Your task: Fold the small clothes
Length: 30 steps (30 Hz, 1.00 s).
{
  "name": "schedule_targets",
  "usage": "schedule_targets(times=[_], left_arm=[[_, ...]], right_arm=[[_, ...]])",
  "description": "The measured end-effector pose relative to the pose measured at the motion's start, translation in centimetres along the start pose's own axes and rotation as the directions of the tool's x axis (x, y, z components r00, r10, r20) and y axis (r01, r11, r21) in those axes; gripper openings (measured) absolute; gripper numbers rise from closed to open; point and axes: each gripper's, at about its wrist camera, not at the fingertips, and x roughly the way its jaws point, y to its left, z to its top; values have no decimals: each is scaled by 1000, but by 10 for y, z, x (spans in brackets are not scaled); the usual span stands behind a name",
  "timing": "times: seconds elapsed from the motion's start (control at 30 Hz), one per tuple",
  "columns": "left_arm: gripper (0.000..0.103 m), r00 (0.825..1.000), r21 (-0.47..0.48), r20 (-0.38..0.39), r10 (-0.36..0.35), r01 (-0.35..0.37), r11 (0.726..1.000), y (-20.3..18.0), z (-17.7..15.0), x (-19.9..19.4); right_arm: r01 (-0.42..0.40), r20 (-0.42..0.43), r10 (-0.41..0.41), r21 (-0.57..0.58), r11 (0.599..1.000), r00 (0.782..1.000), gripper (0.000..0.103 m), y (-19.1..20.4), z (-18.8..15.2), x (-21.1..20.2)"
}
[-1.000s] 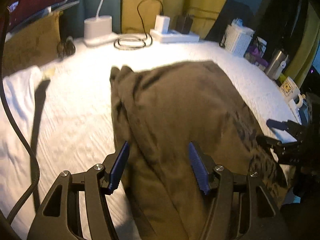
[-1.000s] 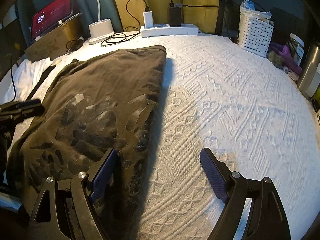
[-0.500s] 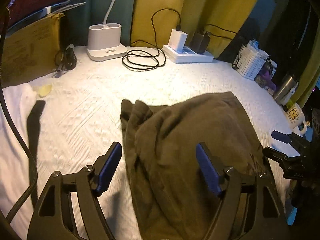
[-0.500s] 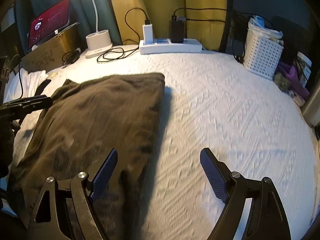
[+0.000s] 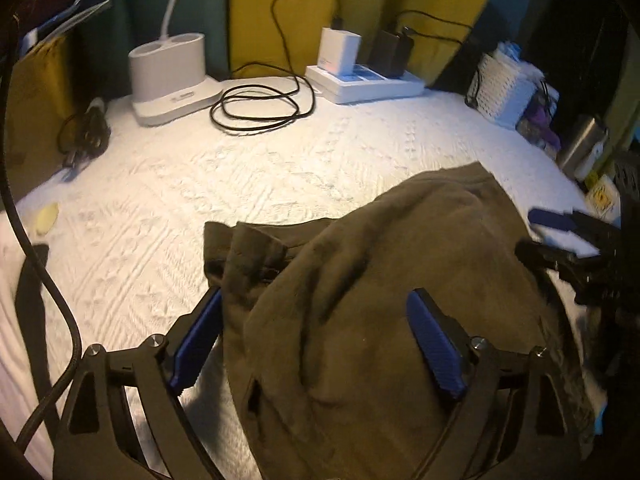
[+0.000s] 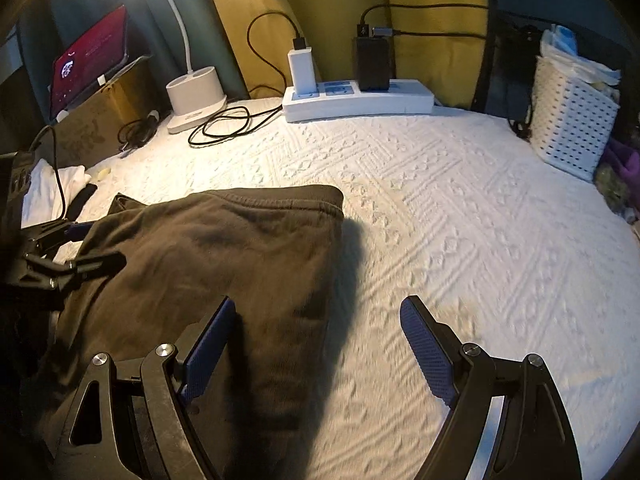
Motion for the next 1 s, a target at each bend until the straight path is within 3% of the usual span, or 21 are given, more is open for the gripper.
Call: schedule_targets(times=[0.33,0.43,0.57,0.73,0.87,0.9,1.0], left_arm=[[90,1000,8,-2,-25,25,1000,-9,3,5],[79,999,30,6,-36,36,999,-16,2,4],[63,999,95,5,-53,52,994,-29,2,6],[49,997,90,15,-70,68,994,-33,2,6],[22,995,94,19,-101,99,991,-43,0,4],[22,995,98,22,-95,93,991,-45,0,4],[18,995,94,29,-92,89,992,-46,0,2]], right_arm=[[-53,-3,53,-52,997,999,85,7,12,20],[-76,-4,76,-87,993,997,83,13,13,22],[-72,-4,73,-142,987,997,69,25,13,24],[-76,4,78,-156,985,997,56,31,14,24],[-101,7,103,-148,984,995,37,37,13,23],[-110,8,113,-141,984,994,31,38,13,22],[-105,10,107,-137,985,994,27,41,12,21]])
